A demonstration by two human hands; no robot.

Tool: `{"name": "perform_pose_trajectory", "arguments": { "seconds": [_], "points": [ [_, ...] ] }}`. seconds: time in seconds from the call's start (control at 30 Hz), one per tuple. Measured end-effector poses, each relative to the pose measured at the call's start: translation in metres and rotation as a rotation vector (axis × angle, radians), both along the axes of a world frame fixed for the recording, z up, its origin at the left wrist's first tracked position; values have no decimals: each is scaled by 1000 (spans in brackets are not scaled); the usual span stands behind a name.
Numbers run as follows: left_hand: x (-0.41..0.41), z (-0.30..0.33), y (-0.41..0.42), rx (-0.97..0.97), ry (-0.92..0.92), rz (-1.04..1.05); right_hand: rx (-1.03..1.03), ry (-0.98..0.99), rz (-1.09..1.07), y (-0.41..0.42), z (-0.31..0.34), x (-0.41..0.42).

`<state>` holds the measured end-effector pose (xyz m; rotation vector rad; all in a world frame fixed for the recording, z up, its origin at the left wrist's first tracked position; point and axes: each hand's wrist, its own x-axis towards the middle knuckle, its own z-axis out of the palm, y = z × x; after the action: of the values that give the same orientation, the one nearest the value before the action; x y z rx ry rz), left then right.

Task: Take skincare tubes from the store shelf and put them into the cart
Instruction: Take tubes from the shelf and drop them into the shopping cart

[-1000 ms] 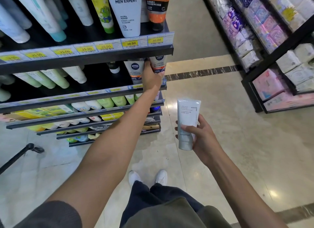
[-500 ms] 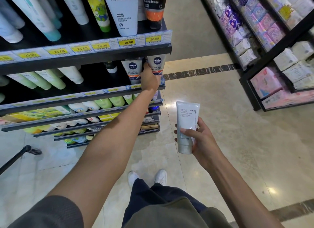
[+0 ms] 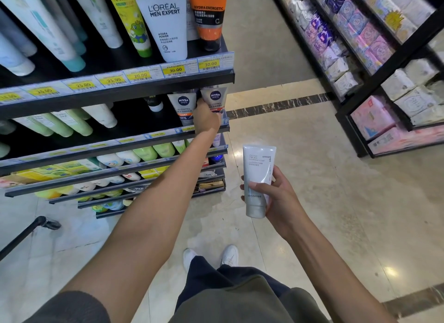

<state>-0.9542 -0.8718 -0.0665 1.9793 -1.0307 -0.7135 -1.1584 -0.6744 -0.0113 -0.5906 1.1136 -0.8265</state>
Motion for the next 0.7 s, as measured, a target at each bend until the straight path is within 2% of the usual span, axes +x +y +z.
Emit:
{"name": "perform_pose_trajectory", "arguments": {
  "seconds": [0.3,0.57,0.7],
  "points": [
    [-3,6,11,116,-65,15,-22,12,18,-6,3,4],
    [-1,19,47,126,-55,-99,-48,11,42,-7,12,11],
    [9,38,88,88,-179,-230,-76,84,95,-10,18,14]
  ]
}}
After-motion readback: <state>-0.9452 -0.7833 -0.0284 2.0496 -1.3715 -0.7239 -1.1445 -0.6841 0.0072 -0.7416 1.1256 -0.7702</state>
